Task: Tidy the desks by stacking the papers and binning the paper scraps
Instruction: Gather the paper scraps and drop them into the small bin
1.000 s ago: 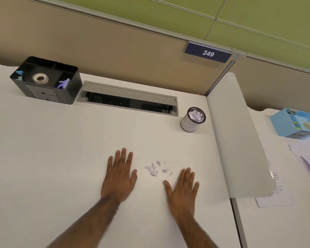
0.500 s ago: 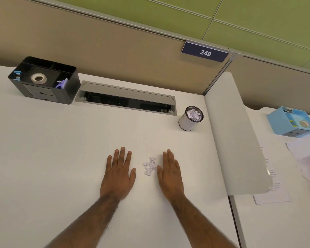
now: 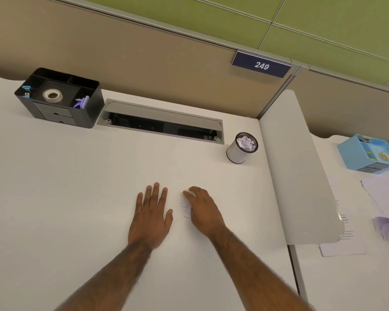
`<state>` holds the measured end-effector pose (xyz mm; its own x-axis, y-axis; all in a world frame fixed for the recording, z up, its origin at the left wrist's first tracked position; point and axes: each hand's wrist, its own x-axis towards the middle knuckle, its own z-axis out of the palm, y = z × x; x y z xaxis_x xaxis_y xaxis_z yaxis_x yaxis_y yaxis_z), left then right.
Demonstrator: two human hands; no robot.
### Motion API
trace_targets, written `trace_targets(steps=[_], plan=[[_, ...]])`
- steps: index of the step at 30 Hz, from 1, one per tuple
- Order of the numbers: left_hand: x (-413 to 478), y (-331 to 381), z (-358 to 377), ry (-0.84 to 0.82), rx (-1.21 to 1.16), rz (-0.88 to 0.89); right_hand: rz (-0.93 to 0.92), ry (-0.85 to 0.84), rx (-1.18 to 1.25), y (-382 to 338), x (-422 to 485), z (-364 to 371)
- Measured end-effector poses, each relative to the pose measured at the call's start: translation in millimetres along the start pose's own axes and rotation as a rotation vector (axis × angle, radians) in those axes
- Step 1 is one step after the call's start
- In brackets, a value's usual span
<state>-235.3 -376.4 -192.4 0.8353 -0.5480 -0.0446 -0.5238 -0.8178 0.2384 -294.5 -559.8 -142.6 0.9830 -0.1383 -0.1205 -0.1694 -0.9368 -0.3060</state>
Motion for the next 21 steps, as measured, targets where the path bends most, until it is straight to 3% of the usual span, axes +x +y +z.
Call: trace_targets(steps=[7,12,14,17,21], plan=[[0,1,0,-0.007,-0.003,-0.005,-0.161,0.057,-0.067,1,-18,9],[1,0,-1,-0.003,-0.003,-0.005,0.255,0.197,0.131,16,-26,-15],[1,-1,0,-0.001,-0.006,-0.003,0.262,0.083,0.106,19,-24,-20],[0,-1,1,-0.003,-0.005,0.002,0.120,-0.098,0.071,6,-22,-20],[1,0,1,-0.007,0.010,0.000,0.053,-0.235,-0.063,-12,-15,-17]])
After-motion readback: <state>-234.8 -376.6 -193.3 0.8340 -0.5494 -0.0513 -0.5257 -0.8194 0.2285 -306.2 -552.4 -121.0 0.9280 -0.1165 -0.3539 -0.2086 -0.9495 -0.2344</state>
